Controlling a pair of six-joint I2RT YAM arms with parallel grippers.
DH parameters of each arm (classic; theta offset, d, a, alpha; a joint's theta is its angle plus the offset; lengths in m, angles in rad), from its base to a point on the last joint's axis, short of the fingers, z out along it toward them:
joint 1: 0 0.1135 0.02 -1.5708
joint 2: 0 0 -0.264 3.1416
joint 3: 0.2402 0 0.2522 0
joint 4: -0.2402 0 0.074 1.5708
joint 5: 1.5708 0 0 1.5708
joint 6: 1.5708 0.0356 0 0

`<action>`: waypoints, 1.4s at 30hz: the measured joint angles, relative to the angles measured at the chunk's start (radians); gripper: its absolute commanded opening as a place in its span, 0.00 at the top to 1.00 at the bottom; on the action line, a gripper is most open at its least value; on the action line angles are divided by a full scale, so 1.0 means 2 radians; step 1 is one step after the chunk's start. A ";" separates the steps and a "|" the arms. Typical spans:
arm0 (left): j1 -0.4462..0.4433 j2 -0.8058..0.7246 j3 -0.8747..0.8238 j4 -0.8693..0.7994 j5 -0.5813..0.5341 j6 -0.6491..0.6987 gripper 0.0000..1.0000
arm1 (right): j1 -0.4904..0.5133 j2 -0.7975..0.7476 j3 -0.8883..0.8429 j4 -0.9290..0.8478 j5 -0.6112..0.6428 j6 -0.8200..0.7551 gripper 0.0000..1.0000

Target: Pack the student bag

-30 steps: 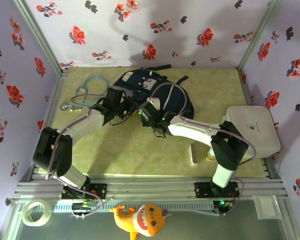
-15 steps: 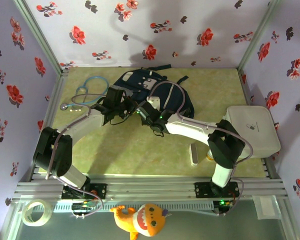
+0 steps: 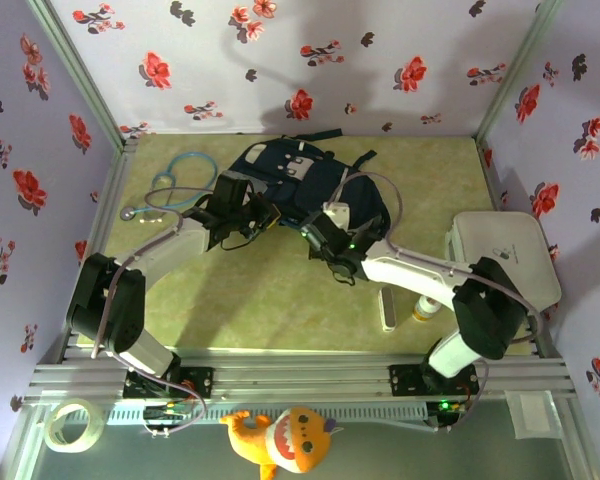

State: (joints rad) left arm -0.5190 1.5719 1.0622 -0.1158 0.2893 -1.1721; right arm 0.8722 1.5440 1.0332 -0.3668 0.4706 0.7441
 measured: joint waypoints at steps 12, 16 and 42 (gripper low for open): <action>0.001 0.005 0.003 -0.004 0.001 0.000 1.00 | -0.025 -0.015 -0.026 0.003 0.000 -0.032 0.79; 0.001 0.005 0.003 -0.004 0.001 0.000 1.00 | -0.028 -0.015 -0.026 0.010 -0.006 -0.044 0.78; 0.001 0.005 0.003 -0.004 0.001 0.000 1.00 | -0.031 0.004 -0.026 0.014 -0.012 -0.041 0.92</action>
State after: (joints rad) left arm -0.5171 1.5810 1.0691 -0.1246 0.2916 -1.1721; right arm 0.8097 1.5524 0.9806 -0.3382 0.4458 0.6621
